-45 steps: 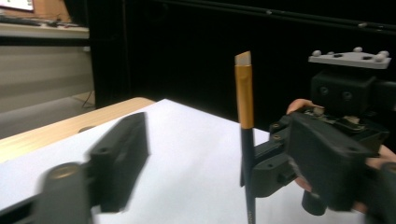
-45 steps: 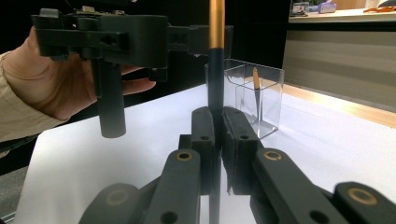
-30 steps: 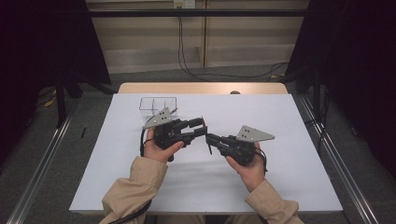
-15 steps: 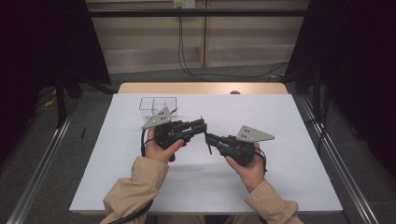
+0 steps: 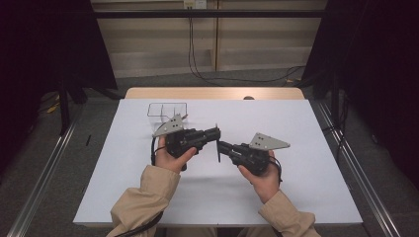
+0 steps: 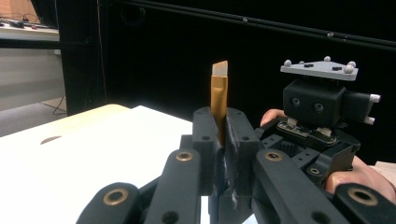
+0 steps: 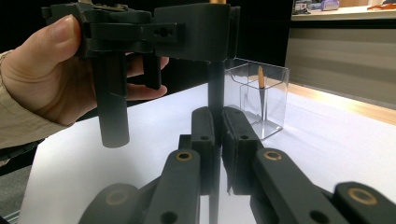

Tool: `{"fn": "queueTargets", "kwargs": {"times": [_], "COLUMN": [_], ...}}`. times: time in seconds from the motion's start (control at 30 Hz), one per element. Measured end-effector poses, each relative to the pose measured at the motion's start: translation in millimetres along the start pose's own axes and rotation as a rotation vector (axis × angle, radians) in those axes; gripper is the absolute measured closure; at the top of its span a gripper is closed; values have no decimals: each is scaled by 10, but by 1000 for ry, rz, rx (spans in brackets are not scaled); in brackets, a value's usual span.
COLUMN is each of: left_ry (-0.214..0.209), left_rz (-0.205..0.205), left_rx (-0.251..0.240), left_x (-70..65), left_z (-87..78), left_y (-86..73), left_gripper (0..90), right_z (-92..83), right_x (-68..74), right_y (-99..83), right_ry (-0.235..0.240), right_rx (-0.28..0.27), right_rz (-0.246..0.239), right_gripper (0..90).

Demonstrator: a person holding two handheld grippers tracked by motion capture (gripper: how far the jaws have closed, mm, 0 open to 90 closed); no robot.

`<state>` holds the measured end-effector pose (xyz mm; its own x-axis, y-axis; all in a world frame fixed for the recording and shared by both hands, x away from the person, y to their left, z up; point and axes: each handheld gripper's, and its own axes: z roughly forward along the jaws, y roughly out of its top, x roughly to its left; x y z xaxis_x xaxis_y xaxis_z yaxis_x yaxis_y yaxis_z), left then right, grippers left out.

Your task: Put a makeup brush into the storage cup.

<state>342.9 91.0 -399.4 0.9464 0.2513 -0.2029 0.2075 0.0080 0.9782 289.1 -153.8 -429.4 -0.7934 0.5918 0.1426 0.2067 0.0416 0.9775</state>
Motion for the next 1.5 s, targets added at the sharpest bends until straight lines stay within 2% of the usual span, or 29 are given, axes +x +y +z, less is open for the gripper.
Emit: {"fn": "queueTargets", "kwargs": {"times": [0.27,0.67,0.8,0.9,1.17,1.27,1.33,1.43,1.5], "left_ry": [5,14,29,32,35,36,37,41,41], "left_rz": [24,39,43,45,49,50,48,47,46], "left_rx": [14,20,18,15,17,20,20,22,23], "left_x": [-8,-13,1,0,-3,2,2,7,8], "left_z": [-13,-36,-58,-64,-65,-71,-76,-82,-84], "left_y": [3,20,37,45,45,44,46,46,47], "left_gripper": [840,842,842,842,841,841,841,841,841], "right_z": [19,35,32,38,39,44,48,39,27], "right_x": [9,24,33,42,47,39,36,34,35], "right_y": [-6,11,8,6,32,35,34,35,35], "right_ry": [5,6,7,1,-21,-30,-41,-43,-49], "right_rx": [6,18,22,25,26,25,35,37,42], "right_rz": [9,16,17,19,4,-8,-13,-17,-22], "right_gripper": [838,832,784,711,394,188,85,23,13]}}
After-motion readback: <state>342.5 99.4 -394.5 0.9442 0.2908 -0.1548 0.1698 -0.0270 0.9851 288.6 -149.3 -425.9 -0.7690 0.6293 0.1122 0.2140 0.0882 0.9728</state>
